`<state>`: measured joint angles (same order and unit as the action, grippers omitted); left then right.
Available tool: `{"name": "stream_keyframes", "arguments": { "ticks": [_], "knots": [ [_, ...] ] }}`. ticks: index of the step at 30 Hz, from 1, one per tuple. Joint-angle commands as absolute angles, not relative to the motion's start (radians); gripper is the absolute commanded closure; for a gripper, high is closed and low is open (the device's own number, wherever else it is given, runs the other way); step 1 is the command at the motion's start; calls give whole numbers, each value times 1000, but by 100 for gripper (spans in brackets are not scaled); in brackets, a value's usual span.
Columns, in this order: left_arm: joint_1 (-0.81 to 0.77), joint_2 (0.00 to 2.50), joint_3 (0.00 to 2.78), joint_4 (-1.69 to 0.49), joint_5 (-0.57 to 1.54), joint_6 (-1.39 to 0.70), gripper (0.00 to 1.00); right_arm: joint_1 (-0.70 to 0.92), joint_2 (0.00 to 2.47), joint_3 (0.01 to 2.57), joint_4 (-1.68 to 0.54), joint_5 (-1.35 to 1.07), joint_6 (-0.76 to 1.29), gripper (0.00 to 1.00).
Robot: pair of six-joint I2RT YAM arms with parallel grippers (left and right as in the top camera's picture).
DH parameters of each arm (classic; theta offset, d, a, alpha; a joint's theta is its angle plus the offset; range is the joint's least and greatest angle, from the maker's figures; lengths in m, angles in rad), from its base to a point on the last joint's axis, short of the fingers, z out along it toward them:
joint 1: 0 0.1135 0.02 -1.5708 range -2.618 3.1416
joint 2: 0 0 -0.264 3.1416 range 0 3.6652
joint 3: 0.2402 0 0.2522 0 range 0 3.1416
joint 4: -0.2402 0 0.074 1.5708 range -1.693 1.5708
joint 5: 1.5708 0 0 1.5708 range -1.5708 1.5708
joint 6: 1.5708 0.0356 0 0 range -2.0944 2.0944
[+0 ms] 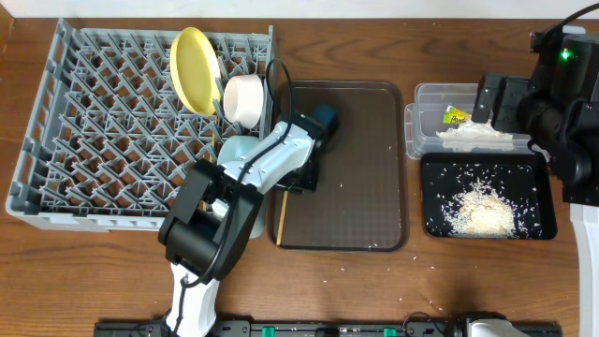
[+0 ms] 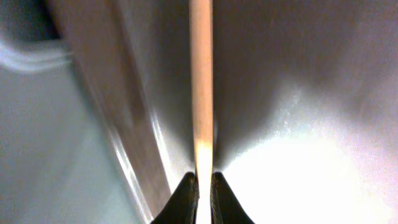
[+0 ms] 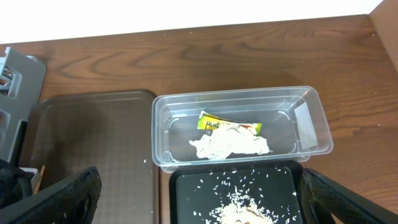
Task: Sort waste into correct bins and load items into the dishwasher
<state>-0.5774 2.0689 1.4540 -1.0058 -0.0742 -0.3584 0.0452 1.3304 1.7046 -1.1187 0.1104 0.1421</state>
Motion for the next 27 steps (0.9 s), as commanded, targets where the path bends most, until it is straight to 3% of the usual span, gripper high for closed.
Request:
{"name": "stream_keyframes", "arguments": {
  "ticks": [1, 7, 11, 19, 25, 26, 27],
  "knots": [
    [-572, 2022, 1557, -1071, -53, -305, 93, 40, 1327, 1703, -1119, 123, 152, 1],
    [-529, 1738, 1601, -1100, -70, -262, 93, 40, 1327, 1703, -1119, 123, 152, 1],
    [-430, 1657, 1601, -1120, -236, -258, 93, 40, 1327, 1703, -1120, 123, 152, 1],
    [-153, 1748, 1541, -973, -278, -23, 92, 40, 1327, 1703, -1119, 123, 152, 1],
    [-108, 1843, 1541, -955, -274, 52, 92, 40, 1327, 1703, -1120, 123, 152, 1],
    [-108, 1847, 1541, -955, -271, 52, 92, 40, 1327, 1703, -1119, 123, 152, 1],
    [-109, 1850, 1541, -955, -270, 51, 84, 40, 1327, 1703, -1119, 123, 152, 1]
  ]
}}
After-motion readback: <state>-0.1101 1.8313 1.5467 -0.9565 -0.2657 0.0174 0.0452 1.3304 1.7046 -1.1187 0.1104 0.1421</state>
